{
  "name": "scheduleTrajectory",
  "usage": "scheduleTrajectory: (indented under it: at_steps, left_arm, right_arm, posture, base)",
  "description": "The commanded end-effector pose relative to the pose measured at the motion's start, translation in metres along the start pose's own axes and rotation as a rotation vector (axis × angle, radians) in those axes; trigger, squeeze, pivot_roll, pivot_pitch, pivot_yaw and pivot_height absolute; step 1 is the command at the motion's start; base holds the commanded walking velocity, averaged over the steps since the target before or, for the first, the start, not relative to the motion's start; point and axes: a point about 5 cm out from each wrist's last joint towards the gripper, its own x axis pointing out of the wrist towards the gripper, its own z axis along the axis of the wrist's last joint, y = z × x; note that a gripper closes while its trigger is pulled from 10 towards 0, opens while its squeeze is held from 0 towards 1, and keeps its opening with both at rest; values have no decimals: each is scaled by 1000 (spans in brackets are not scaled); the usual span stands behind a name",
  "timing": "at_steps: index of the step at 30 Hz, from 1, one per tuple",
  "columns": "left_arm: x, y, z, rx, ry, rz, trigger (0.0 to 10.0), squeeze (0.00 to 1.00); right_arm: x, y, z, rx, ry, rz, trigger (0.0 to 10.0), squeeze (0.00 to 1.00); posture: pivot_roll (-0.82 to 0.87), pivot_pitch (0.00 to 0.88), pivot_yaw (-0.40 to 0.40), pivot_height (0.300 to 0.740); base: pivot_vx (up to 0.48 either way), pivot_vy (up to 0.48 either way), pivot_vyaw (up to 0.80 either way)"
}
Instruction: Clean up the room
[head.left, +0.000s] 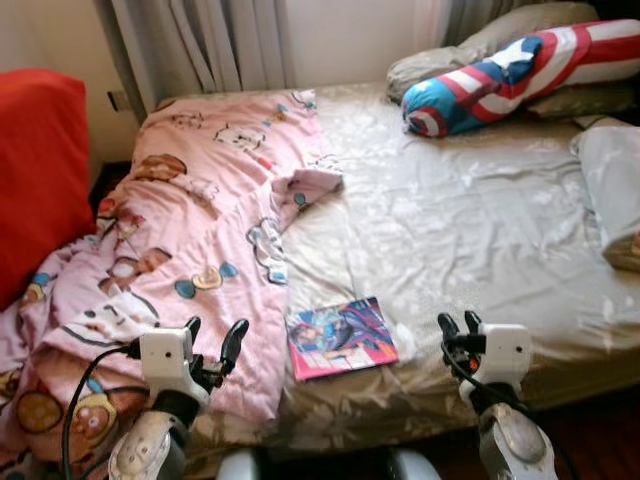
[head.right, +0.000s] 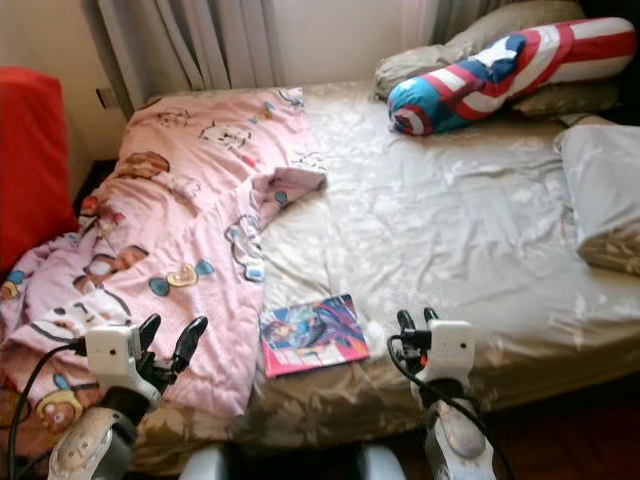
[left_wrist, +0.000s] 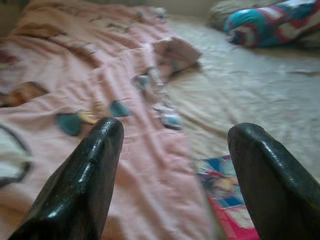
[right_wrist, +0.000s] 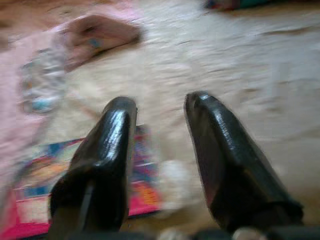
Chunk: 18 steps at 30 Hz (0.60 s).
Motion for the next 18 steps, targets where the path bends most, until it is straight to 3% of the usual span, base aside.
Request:
scheduleTrajectory:
  at_steps: [1, 2, 3, 7, 9, 14, 18]
  left_arm:
    - [1, -4, 1, -11, -4, -12, 10000, 0]
    - [2, -4, 1, -12, -5, -11, 10000, 0]
    - [2, -4, 1, -12, -5, -11, 10000, 0]
    - [2, -5, 3, -12, -6, -11, 10000, 0]
    - [1, -6, 2, -14, -1, -13, 10000, 0]
    - [1, -7, 3, -15, 5, -32, 10000, 0]
    - [10, -9, 5, 0, 4, -66, 10000, 0]
  right_arm:
    - [-1, -9, -4, -7, 32, -18, 10000, 0]
    - [0, -10, -7, 23, 48, -23, 10000, 663]
    - [2, -11, -10, 39, 67, -26, 10000, 1000]
    - [7, -13, -13, 74, 91, -25, 10000, 1000]
    - [19, -18, -19, 158, 133, -69, 10000, 1000]
    - [36, -21, -24, 256, 180, -115, 10000, 1000]
    - [54, -24, -25, 340, 217, -172, 10000, 1000]
  posture:
    - [8, 53, -17, 595]
    - [10, 59, -18, 595]
    - [10, 59, -18, 595]
    - [12, 72, -14, 595]
    - [17, 80, -11, 595]
    - [25, 107, 6, 595]
    - [39, 123, 16, 595]
  base:
    - [0, 0, 0]
    - [0, 0, 0]
    - [0, 0, 0]
    - [0, 0, 0]
    - [0, 0, 0]
    - [0, 0, 0]
    - [0, 0, 0]
